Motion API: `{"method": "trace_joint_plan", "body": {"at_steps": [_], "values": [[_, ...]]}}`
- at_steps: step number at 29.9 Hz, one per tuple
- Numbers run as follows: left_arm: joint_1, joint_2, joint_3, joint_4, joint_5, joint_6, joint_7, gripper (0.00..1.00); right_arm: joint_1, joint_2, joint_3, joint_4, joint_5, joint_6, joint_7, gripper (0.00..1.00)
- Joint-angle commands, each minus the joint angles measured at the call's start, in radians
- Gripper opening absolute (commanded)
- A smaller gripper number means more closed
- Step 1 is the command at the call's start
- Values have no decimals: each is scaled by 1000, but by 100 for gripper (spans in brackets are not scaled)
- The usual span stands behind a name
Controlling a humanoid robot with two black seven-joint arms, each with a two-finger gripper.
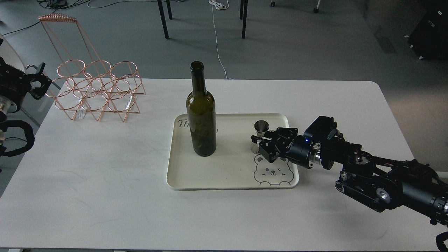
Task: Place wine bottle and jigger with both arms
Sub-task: 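Close the right gripper around the metal jigger, then lift the jigger with the right gripper and set it on the table beside the tray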
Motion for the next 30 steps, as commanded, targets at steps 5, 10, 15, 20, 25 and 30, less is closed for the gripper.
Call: {"method": "trace_joint_plan", "body": {"at_steps": [5,10,15,20,25,30], "values": [[-4,1,0,0,0,0,0,99,2,1,0,-12,0,-2,0,25],[-4,1,0,0,0,0,0,99,3,1,0,-12,0,-2,0,16],[-10,1,0,0,0,0,2,99,6,-2,-3,-12,1,-2,0,10],[-10,3,0,0,0,0,2,99,3,-2,-1,-12,1,-23,2,4],[-15,1,2,0,0,0,2,99,5,-8,0,-6,1,-51,3,2],[-18,3,2,0,0,0,3,99,12,-36,14,5,6,-91,3,2]]}}
